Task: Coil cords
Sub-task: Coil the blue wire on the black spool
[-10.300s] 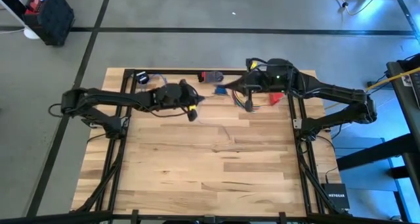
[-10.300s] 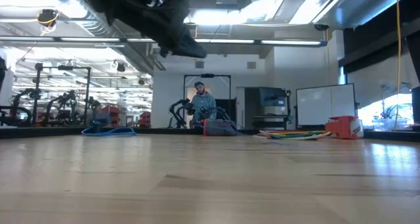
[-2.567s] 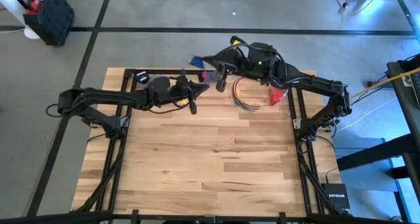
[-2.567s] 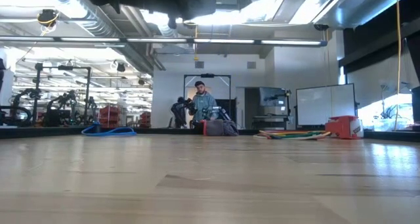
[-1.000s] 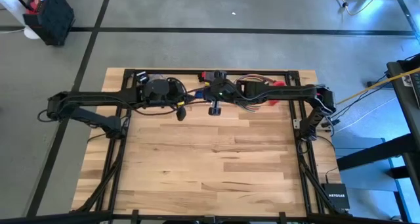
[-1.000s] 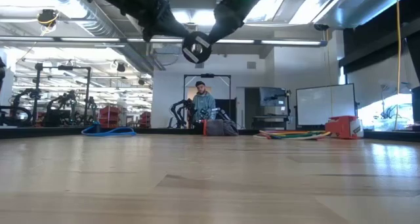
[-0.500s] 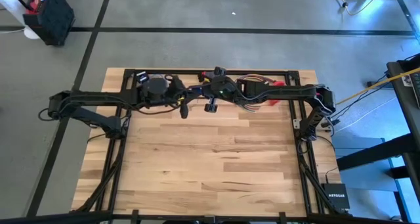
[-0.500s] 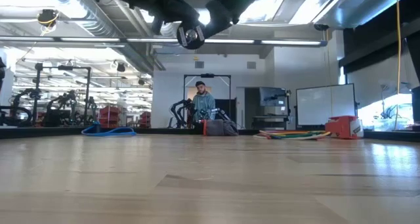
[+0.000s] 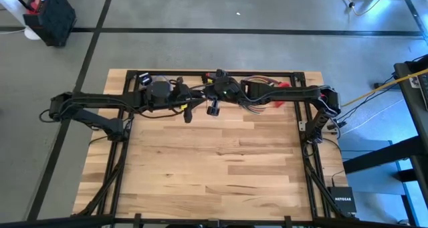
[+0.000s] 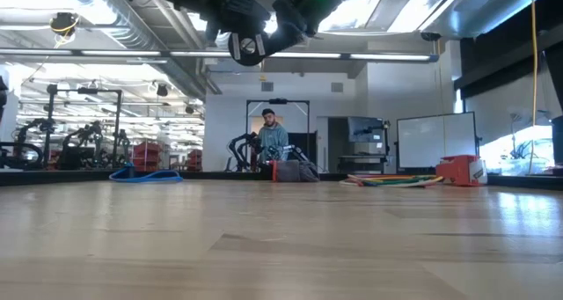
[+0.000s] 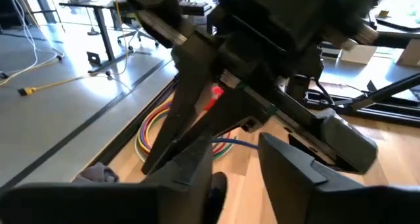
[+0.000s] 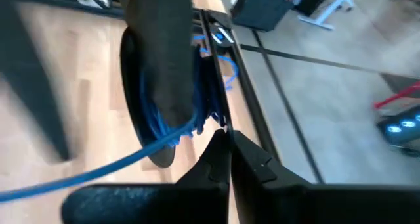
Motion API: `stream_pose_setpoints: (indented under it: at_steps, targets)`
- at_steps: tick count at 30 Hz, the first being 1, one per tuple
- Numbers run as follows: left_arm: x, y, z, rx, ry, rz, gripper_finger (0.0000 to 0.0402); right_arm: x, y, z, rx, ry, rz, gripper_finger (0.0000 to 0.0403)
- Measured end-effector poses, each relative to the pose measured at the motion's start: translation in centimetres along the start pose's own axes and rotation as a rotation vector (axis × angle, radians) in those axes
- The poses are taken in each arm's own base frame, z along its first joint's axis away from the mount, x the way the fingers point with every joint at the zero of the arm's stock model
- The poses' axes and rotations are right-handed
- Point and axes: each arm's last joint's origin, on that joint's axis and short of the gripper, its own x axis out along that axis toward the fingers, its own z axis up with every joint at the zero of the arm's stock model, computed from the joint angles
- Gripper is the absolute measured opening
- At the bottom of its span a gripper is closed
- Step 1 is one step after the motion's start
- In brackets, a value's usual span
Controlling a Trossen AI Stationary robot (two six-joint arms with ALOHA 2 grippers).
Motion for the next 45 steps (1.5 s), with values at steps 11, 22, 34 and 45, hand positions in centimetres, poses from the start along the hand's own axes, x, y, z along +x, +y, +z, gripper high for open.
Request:
stream_pose_setpoints:
  at_steps: [11,22,34,45]
  targets:
    - [0.0,-0.6,-0.9,0.132,0.087,-0.01,0.014,0.5,-0.9,-0.2,0.068,-0.053,0.084,0.0001]
    - [-1.9,-1.3,-0.2,0.457,0.076,0.003,0.0141,0.6,-1.4,-0.2,0.084,-0.088,0.147,0.0001]
    - [-2.2,-1.3,-0.7,0.538,0.141,0.002,0.0141,0.6,-1.4,-0.3,0.077,-0.074,0.15,0.0001]
    - [-2.8,-2.4,1.0,0.575,0.085,0.056,0.0141,0.5,-1.6,-0.2,0.073,-0.081,0.136,0.0001]
